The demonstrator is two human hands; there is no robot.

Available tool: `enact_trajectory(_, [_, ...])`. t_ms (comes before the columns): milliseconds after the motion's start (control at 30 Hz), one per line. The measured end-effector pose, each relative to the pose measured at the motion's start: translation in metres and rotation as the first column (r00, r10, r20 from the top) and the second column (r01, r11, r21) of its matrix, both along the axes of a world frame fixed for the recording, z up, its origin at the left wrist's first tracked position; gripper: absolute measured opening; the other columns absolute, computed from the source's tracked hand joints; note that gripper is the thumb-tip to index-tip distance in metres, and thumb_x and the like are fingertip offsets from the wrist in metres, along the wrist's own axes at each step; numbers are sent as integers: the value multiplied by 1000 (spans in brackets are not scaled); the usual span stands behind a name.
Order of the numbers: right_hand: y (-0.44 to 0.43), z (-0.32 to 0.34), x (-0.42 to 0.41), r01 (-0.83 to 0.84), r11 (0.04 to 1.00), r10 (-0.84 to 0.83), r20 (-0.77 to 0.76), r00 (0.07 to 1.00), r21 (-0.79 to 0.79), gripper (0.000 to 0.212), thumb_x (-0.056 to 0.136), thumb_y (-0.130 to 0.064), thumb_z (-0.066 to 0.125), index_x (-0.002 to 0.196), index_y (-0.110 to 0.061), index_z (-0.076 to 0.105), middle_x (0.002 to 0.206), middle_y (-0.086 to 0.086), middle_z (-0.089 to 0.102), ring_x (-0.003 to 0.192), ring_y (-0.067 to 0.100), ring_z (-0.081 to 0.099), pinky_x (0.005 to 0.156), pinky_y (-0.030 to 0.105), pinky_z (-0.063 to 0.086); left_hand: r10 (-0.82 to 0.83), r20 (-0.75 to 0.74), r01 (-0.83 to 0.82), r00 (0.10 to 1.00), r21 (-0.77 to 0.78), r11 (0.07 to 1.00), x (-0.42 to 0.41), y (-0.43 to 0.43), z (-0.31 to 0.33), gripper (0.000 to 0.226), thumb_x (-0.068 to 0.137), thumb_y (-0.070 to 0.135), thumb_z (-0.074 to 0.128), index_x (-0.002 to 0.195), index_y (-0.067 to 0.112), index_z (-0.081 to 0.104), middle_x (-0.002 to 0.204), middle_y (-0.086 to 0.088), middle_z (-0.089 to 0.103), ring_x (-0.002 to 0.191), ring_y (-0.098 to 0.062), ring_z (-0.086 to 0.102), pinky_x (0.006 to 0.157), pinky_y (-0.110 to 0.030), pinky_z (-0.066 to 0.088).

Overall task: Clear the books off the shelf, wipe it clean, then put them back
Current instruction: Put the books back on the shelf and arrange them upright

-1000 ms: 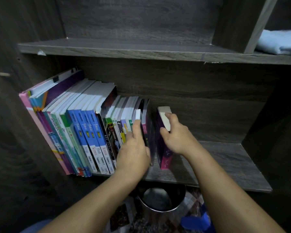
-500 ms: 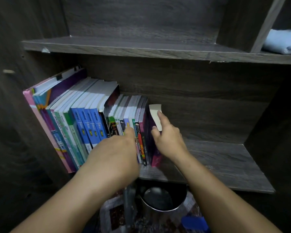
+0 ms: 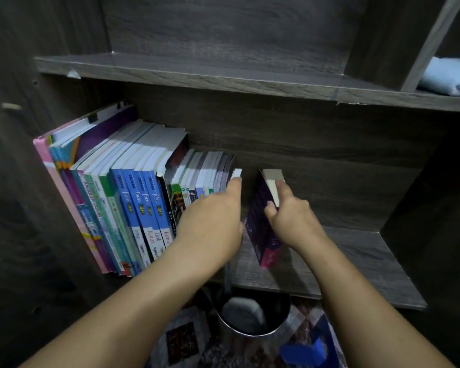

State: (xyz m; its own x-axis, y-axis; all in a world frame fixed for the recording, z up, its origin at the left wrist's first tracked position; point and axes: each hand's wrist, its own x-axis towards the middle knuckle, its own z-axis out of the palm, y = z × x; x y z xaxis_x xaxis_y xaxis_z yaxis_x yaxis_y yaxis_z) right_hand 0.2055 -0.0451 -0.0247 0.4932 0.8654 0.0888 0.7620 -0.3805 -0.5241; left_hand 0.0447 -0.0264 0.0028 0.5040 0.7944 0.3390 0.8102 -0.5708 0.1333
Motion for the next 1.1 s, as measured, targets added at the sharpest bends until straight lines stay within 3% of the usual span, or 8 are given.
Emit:
enact_trajectory(67, [-1,0,2,-21,1000,20,-12,1000,-12,62,97,-34,43,153,-24,17,127,24,55,112,40,55,93,41,46,19,-2,-19,1000,59,998,11,13,-14,64,97,24,49,150,22,13,101,-6,59,82,-27,58,60,-35,39])
enact_trajectory(167, [-2,0,3,-49,999,49,-20,999,-17,62,99,-37,42,153,-24,15,129,24,55,113,39,54,94,40,44,55,-83,-47,995,90,995,17,22,-27,64,92,46,56,144,21,30,119,-6,52,103,-26,58,68,-34,46])
enact_trajectory(267, [-3,0,5,-64,998,63,-38,997,-20,65,98,-40,43,153,-26,13,130,23,55,114,38,55,96,40,44,109,-163,-66,981,252,966,15,23,-37,74,76,47,75,138,19,45,109,-5,49,104,-24,48,71,-34,45])
enact_trajectory(400, [-5,2,6,-81,996,78,-79,994,-31,70,93,-36,48,152,-29,11,127,19,57,108,35,58,93,38,46,113,-25,-93,993,406,909,12,38,-48,55,55,33,90,104,17,71,86,-4,45,84,-26,42,66,-36,31])
enact_trajectory(600, [-5,2,4,-69,998,67,-109,992,-14,71,93,-35,49,152,-30,11,124,18,58,103,33,60,91,40,49,127,20,-125,992,372,920,11,44,-61,69,57,48,85,117,21,64,120,-12,45,113,-33,36,87,-49,37])
enact_trajectory(800, [-5,1,6,-87,996,83,-148,985,-20,73,93,-35,52,152,-35,9,122,15,59,97,29,62,89,40,50,52,183,-115,982,349,930,14,39,-61,45,67,51,77,91,15,63,119,-13,50,112,-34,37,86,-49,35])
enact_trajectory(1000, [-1,-1,3,-44,999,43,-144,989,-4,74,89,-35,54,151,-37,14,120,16,60,97,32,62,90,41,51,27,388,-98,921,165,982,17,16,-62,33,72,12,73,96,8,51,112,-9,43,96,-27,49,74,-37,46])
enact_trajectory(1100, [3,-4,-3,-26,1000,26,-103,994,0,74,89,-35,52,152,-34,12,115,19,62,100,37,61,92,43,49,45,455,-57,889,11,998,19,0,-61,62,73,-4,67,123,14,34,126,-8,27,100,-31,55,78,-38,50])
